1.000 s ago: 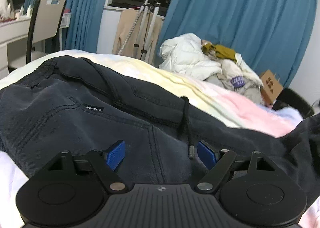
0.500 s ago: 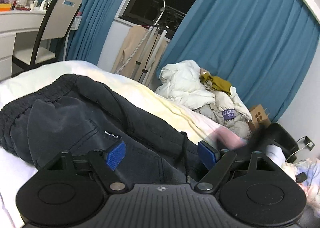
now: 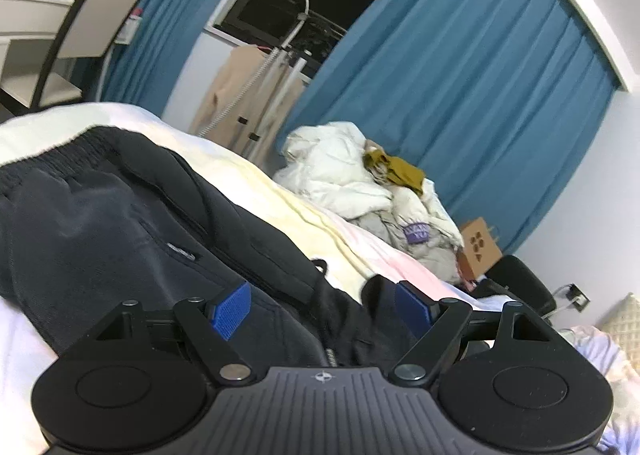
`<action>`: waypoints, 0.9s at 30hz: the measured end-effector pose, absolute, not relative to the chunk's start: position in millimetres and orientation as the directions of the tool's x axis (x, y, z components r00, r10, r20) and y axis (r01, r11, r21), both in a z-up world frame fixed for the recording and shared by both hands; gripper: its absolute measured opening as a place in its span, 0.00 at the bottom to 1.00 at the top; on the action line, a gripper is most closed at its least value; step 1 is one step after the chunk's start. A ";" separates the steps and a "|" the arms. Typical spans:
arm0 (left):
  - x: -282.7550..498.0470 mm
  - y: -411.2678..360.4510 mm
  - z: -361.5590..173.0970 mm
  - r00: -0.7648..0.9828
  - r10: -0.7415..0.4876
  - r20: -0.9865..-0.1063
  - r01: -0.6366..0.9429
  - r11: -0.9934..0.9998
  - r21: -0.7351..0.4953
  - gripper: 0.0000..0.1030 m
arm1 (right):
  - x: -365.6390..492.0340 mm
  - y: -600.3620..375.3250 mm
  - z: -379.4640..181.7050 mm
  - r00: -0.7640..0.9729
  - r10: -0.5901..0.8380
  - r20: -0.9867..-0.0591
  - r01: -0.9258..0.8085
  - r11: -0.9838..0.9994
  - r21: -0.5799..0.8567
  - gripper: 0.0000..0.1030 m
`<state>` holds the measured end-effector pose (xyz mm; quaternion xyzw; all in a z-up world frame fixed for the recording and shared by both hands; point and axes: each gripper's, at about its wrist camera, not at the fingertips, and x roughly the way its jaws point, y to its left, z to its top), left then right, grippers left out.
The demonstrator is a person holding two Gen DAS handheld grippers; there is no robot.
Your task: Fold clothes
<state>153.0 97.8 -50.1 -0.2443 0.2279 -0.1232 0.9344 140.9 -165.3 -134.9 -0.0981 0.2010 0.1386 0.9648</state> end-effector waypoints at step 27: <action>164.1 21.7 -94.6 0.724 -0.574 -0.382 0.424 0.807 -0.410 0.52 | 158.5 -270.0 -127.1 0.848 0.016 -0.530 0.034 0.996 0.085 0.55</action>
